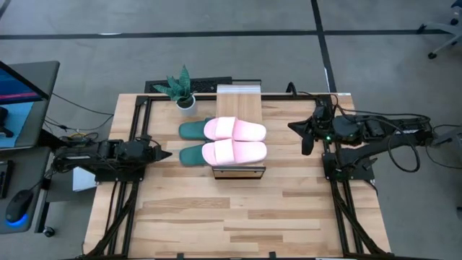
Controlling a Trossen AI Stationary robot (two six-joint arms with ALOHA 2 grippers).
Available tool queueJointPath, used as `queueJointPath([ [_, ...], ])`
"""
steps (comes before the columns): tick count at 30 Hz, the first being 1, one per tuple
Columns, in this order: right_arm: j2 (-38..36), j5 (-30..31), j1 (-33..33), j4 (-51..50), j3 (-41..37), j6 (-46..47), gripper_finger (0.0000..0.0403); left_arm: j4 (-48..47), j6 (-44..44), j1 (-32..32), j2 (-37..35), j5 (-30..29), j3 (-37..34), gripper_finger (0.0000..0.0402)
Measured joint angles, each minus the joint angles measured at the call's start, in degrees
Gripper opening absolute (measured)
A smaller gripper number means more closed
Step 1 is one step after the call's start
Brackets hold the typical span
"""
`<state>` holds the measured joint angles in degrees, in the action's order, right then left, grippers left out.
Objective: Pick and place slides into the shelf
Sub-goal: Put the bottom green slipper on the shelf
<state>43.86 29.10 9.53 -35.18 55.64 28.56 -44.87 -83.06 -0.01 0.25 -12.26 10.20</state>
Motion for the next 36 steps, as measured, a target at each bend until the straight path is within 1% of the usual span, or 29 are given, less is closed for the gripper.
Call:
queueJointPath([
  [2, 0.00, 1.22, 0.85, 0.00, 0.00, 0.03, 0.0000, 2.08, -0.27, 0.00, 0.00, 0.62, -0.44, 0.0157],
  [7, 0.00, 2.03, 1.76, 0.02, 0.00, 0.09, 0.0000, 1.68, -0.35, 0.02, 1.83, -1.60, -0.35, 0.0157],
  [17, 0.00, 2.10, 1.82, -0.53, 0.00, 0.07, 0.0000, 2.66, -2.25, 0.04, 8.95, -1.04, -0.46, 0.0157],
  [23, 0.00, 2.08, 1.82, -0.85, 0.00, 0.07, 0.0000, 7.58, -2.21, 0.04, 14.44, -1.55, -0.53, 0.0157],
  [27, 0.00, 2.08, 1.82, -0.85, 0.00, 0.07, 0.0000, 7.88, -2.21, 0.04, 17.84, -1.77, -0.55, 0.0157],
  [36, 0.00, 2.45, 3.56, -1.13, 0.00, 0.41, 0.0000, 12.02, -2.19, 0.04, 22.69, -1.89, -0.57, 0.0157],
])
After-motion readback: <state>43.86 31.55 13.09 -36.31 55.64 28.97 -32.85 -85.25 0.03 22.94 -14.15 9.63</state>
